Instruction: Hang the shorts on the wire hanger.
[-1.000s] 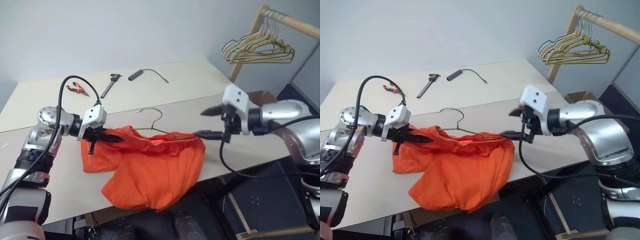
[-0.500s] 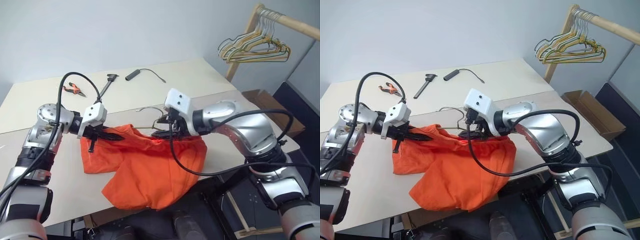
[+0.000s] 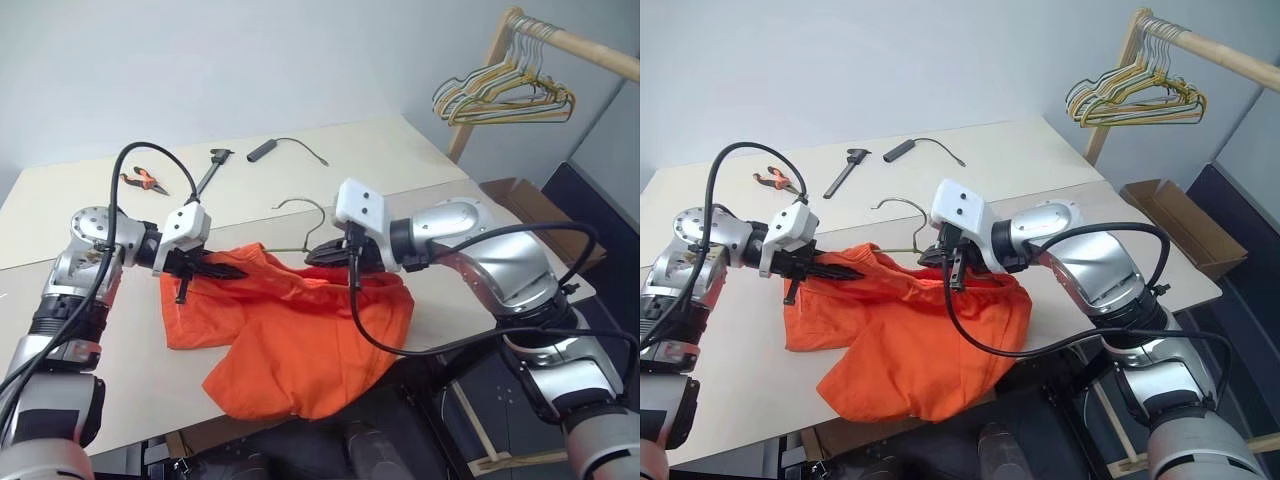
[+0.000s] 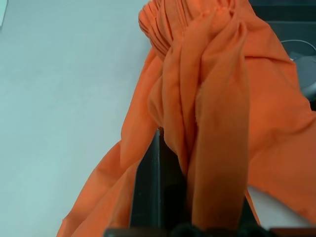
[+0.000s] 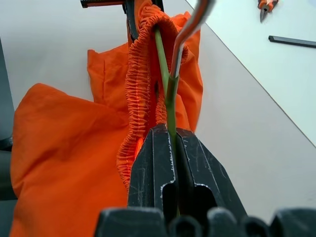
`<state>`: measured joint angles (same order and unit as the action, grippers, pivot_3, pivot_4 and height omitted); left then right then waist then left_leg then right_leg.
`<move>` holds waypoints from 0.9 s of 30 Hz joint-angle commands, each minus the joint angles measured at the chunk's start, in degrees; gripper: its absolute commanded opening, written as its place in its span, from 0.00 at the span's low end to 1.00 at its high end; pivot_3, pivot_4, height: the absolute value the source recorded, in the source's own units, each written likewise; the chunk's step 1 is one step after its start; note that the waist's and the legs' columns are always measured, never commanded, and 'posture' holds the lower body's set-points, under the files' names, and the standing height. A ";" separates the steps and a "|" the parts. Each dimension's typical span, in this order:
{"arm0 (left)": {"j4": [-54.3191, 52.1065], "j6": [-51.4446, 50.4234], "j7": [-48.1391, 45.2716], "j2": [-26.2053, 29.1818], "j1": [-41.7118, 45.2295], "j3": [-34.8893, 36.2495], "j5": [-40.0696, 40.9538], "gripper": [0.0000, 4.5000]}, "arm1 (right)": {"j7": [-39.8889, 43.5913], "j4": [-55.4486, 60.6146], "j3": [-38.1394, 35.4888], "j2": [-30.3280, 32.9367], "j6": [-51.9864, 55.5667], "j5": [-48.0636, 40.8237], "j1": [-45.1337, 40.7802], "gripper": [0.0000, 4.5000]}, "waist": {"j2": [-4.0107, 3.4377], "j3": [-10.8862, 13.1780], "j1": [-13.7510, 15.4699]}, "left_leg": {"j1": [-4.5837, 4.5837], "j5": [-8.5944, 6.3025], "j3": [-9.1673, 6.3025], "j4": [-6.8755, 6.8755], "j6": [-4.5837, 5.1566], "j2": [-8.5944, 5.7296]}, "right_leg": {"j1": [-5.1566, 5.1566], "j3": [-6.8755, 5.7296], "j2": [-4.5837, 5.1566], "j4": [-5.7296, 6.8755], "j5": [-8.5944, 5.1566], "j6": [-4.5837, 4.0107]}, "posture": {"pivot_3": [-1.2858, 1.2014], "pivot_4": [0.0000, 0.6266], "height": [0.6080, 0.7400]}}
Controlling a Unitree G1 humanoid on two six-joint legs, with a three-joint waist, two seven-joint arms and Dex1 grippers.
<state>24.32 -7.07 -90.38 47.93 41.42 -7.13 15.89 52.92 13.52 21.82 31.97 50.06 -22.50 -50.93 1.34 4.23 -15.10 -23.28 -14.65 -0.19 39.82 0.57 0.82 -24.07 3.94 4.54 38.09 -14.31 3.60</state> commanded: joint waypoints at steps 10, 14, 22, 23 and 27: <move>1.76 3.01 -0.52 3.16 1.32 4.14 -0.69 0.89 | 3.38 -1.21 -4.57 3.35 -4.39 0.93 0.37 0.00 | 0.00 0.00 0.05 | 0.03 0.00 0.00 0.00 0.00 0.00 | 0.00 0.00 0.00 -0.02 0.00 0.00 | 0.44 0.05 1.00; 6.64 12.47 4.17 3.10 0.20 2.18 -7.37 1.00 | 3.79 -0.46 -5.35 3.89 -4.22 0.63 0.74 0.00 | 0.00 0.00 0.09 | 0.03 0.00 0.01 -0.01 0.00 -0.01 | 0.00 0.00 0.01 -0.03 0.00 0.00 | 0.44 0.04 1.00; 11.98 14.98 10.35 -1.23 3.08 2.86 -9.84 0.66 | 4.66 0.64 -5.50 5.13 -3.91 0.75 1.67 0.00 | 0.00 0.00 0.28 | -0.04 0.00 0.00 0.00 0.00 -0.02 | -0.01 -0.03 0.04 0.00 0.00 0.00 | 0.44 0.03 1.00; 12.04 14.74 10.07 -1.24 3.53 3.07 -9.63 0.59 | 4.68 0.75 -5.53 5.27 -3.85 0.76 1.83 0.00 | 0.00 -0.01 0.25 | -0.05 0.00 0.00 0.00 0.00 -0.02 | -0.02 -0.03 0.04 0.00 0.00 0.00 | 0.44 0.03 1.00; 12.17 14.15 7.76 -0.44 4.47 3.71 -8.56 0.31 | 4.40 0.79 -4.87 5.98 -4.09 1.64 2.74 0.00 | 0.00 -0.01 0.14 | -0.03 0.00 0.00 0.00 0.00 -0.02 | -0.02 -0.03 0.04 -0.01 0.00 0.00 | 0.44 0.02 1.00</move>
<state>36.95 7.27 -81.80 46.38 44.61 -5.38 6.02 57.32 12.50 18.70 37.33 47.09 -21.39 -47.94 1.34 4.23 -14.96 -23.29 -14.65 -0.19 39.82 0.57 0.80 -24.08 3.91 4.58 38.08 -14.30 3.60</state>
